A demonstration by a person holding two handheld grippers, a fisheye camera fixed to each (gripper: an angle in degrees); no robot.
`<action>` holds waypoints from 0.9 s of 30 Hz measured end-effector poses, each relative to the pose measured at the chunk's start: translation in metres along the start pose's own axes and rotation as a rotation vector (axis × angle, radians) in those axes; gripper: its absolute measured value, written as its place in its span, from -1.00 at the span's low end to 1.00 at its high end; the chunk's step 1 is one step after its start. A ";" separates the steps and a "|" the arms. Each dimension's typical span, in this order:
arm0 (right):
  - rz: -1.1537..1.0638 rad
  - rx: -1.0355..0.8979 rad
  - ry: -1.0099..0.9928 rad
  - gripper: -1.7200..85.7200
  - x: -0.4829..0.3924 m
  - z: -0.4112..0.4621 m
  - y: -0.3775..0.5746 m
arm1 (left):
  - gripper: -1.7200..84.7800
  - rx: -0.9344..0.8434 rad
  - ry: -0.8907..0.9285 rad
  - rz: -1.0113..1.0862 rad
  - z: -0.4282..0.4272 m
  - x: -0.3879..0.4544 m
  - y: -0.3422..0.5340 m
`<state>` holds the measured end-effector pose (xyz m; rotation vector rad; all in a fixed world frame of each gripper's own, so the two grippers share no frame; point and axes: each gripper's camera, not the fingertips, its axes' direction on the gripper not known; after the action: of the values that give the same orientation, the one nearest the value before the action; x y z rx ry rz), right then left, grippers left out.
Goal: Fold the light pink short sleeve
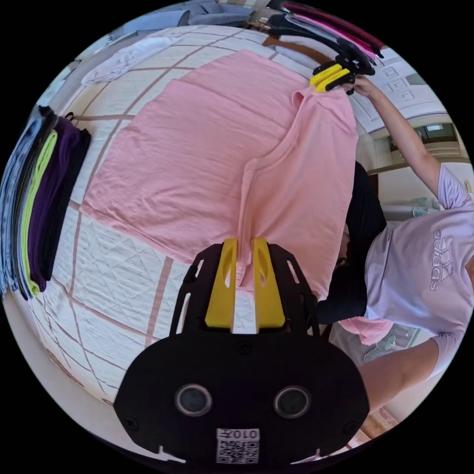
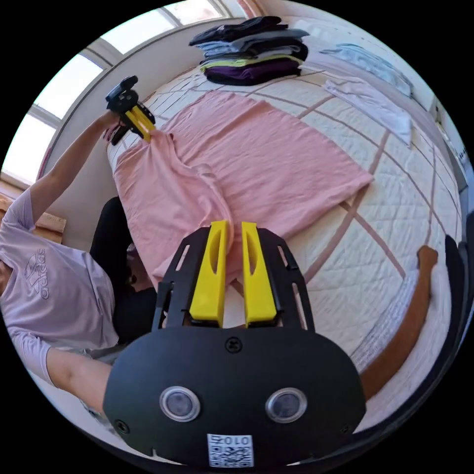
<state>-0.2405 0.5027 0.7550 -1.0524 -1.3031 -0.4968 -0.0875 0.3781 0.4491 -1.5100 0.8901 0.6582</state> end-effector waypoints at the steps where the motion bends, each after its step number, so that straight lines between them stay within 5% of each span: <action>1: 0.054 0.061 0.033 -0.86 0.003 -0.013 0.013 | -0.84 0.104 -0.004 -0.044 -0.012 -0.001 0.017; 7: 0.160 0.316 0.249 -0.80 -0.057 -0.046 0.111 | -0.77 0.689 -0.166 -0.376 -0.056 0.058 0.173; 15: 0.156 0.335 0.108 -0.76 -0.108 0.024 0.193 | -0.73 0.572 -0.229 -0.417 0.041 0.138 0.235; 27: 0.184 0.369 0.002 -0.88 -0.107 0.018 0.204 | -0.74 0.589 -0.111 -0.309 0.057 0.106 0.231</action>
<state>-0.1125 0.5890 0.5836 -0.8500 -1.2247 -0.1108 -0.2171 0.4166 0.2260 -1.0350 0.6672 0.2180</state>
